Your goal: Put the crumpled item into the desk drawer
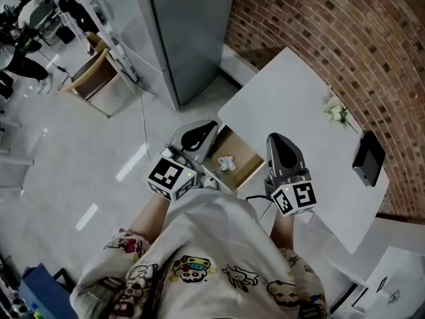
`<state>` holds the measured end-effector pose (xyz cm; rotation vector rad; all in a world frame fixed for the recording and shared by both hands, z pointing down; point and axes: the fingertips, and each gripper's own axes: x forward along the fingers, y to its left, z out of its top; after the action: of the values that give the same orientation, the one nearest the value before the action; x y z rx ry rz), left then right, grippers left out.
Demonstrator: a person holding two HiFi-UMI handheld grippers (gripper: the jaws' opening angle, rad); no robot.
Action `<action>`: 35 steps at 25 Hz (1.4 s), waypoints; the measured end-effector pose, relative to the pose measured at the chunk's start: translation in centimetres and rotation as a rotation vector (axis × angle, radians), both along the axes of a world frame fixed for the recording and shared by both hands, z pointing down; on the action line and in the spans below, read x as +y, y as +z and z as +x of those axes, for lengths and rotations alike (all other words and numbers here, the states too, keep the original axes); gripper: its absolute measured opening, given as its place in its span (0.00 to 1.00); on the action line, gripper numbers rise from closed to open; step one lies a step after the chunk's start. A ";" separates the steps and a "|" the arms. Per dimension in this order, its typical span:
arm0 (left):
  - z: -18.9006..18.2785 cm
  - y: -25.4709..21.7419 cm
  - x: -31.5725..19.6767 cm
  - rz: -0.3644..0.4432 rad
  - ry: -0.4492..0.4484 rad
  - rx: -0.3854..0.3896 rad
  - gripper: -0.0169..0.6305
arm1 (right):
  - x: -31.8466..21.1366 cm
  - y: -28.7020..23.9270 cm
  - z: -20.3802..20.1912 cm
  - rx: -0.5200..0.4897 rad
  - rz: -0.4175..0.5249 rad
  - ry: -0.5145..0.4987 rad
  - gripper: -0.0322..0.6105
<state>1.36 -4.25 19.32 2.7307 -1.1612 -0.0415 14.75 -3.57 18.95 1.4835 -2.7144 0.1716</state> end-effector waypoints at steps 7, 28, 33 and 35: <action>-1.1 -0.2 0.6 -0.008 -0.051 0.007 0.03 | 0.5 -1.3 1.1 -0.085 0.035 0.013 0.06; -3.3 1.6 0.9 -0.049 -0.105 0.007 0.02 | -0.4 1.0 0.3 -0.076 -0.020 0.017 0.06; -3.6 1.8 0.9 -0.048 -0.098 0.007 0.02 | -0.3 1.3 -0.1 -0.072 -0.026 0.018 0.06; -3.6 2.0 0.9 -0.053 -0.097 0.006 0.02 | -0.3 1.5 -0.2 -0.073 -0.032 0.021 0.06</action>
<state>-2.27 -3.35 21.32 2.6252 -1.2740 -0.0311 14.60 -3.83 20.44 1.5274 -2.7384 0.2739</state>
